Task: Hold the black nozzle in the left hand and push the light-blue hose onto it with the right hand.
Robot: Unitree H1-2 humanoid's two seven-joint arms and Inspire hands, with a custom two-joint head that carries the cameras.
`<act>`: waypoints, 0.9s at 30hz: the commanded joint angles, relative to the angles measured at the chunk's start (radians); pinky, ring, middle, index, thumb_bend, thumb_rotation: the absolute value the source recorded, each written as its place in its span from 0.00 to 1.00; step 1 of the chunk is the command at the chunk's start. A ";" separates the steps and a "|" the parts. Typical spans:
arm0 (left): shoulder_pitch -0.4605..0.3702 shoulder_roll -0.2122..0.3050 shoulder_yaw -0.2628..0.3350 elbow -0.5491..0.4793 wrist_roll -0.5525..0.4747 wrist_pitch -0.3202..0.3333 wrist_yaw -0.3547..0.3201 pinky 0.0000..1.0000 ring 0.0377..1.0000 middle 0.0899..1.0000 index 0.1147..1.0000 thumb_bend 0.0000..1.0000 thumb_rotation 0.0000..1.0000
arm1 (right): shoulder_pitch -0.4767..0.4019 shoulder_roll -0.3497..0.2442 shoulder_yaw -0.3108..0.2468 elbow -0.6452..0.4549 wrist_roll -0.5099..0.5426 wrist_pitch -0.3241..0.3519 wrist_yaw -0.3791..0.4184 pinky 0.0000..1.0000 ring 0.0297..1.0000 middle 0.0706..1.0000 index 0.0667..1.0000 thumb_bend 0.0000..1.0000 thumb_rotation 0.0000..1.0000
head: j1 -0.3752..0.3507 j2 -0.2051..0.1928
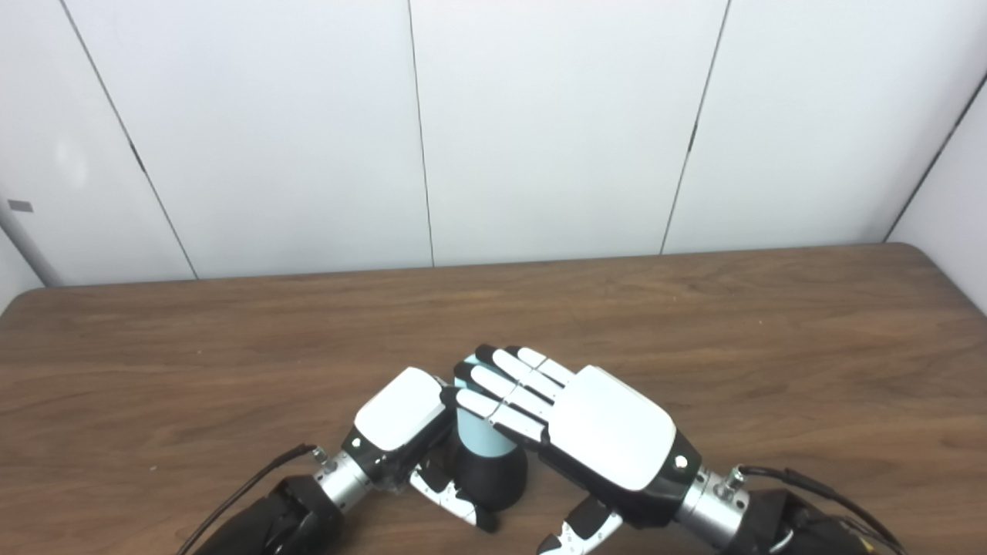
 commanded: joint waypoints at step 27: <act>0.123 -0.054 -0.061 0.090 -0.011 0.003 0.000 0.09 0.11 0.42 0.41 0.52 0.00 | 0.030 -0.031 0.044 0.071 -0.022 -0.003 0.040 0.94 0.95 0.95 0.91 0.88 0.86 | 0.003 0.005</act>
